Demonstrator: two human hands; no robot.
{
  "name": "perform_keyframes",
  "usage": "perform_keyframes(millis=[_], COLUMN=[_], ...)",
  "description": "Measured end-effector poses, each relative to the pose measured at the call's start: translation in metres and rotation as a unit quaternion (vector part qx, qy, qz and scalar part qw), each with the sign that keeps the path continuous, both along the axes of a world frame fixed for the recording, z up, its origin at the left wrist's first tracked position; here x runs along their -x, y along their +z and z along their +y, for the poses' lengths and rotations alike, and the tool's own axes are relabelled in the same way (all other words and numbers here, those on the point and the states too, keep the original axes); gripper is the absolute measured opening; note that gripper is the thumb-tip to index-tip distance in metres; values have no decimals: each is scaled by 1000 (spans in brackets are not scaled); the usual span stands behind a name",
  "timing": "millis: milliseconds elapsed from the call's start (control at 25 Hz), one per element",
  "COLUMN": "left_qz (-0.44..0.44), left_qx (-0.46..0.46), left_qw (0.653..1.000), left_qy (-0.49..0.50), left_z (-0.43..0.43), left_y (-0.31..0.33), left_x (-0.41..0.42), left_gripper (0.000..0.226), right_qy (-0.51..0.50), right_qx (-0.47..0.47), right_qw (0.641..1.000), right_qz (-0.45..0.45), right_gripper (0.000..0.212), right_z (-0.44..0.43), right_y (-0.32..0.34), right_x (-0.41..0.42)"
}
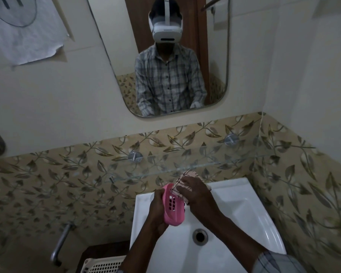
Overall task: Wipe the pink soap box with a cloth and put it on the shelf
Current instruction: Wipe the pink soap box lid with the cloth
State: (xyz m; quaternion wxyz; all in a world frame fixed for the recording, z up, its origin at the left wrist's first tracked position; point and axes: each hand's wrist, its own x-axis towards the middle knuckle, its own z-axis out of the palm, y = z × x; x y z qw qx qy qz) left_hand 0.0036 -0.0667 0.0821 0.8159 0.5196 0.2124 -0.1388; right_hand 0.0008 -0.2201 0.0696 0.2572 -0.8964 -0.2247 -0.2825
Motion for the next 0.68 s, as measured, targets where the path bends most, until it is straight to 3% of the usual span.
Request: perform_keyframes(millis=[120,200,240,320,400,440,520,680], left_qz=[-5,-9,-11,-27,-55,-69,-82,-75], left_qx=[-34,-49,-48,1,48,56,53,-35], left_qw=[999,996,996,996,994,994,994,996], left_qy=[30,68,81,86,77,69,59,41], left_z=[-2,-2,-3,2,6,5,-4,-40], left_y=[-7,-17,-25,-33,-35,-33,-30,-32], left_x=[-9,-9,-7,-3,-5,-8,-12,-21], left_gripper=[54,51,51,53,54,52,48,36], right_qy=[-19,11,24,54,13,-17,-79,-142], right_qx=[44,55,13,-213,-422,-473,-506,-585], right_qw=[999,995,986,917,825,797,776,707], right_qz=[-2,82,163,334,376,374,367,372], right_gripper=[48,37,27,14,13,11,8,23], right_z=[18,23,20,6,-16,-28,-41,-44], right_y=[-27,-37,-37,-34,-35,-40,-52,-72], right_x=[23,32,31,24,17,14,11,4])
